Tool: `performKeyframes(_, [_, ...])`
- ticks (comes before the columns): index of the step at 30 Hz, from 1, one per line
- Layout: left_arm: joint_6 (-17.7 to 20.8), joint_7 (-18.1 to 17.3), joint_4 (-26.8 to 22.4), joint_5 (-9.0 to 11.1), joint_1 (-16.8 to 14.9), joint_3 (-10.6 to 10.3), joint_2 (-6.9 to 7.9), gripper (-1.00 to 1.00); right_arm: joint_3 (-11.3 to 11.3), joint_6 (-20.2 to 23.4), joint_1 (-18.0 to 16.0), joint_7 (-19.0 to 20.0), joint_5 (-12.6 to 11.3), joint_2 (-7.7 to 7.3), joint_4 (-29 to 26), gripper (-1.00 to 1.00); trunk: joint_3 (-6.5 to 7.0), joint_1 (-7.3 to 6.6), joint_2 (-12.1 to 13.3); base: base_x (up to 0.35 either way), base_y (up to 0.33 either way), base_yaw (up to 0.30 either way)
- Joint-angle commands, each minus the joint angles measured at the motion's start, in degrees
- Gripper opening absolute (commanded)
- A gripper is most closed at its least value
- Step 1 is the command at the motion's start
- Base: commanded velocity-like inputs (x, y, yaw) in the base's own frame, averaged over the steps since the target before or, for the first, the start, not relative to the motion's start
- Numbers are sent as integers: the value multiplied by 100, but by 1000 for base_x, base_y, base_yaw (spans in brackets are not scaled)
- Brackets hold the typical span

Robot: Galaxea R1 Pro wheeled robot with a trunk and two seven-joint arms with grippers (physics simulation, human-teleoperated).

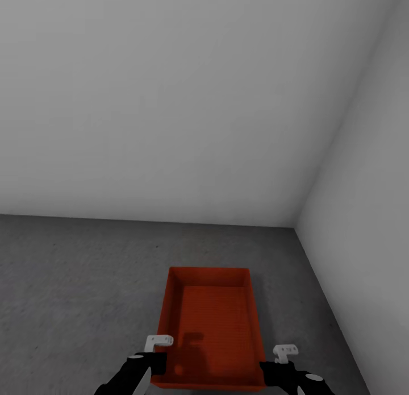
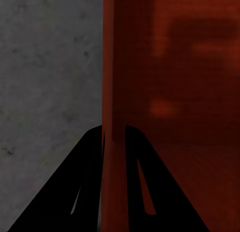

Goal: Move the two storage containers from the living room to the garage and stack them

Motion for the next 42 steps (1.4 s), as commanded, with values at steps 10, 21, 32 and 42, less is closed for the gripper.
performKeyframes(10, [-359,60,-57,0,-3,11,-20,-100,47,35,5,-3,-22,180,7,-100,-77,87,-162,0,0,0])
performKeyframes(21, [-359,60,-57,0,-3,11,-20,-100,45,35,5,-3,-22,180,6,-100,-95,109,-203,0,0,0])
performKeyframes(32, [-359,60,-58,0,-3,11,-20,-100,46,35,5,-3,-22,180,7,-100,-167,197,-363,0,0,0])
performKeyframes(42, [-359,60,-57,0,-3,11,-20,-100,46,35,5,-3,-22,179,9,-100,-167,197,-363,0,0,0])
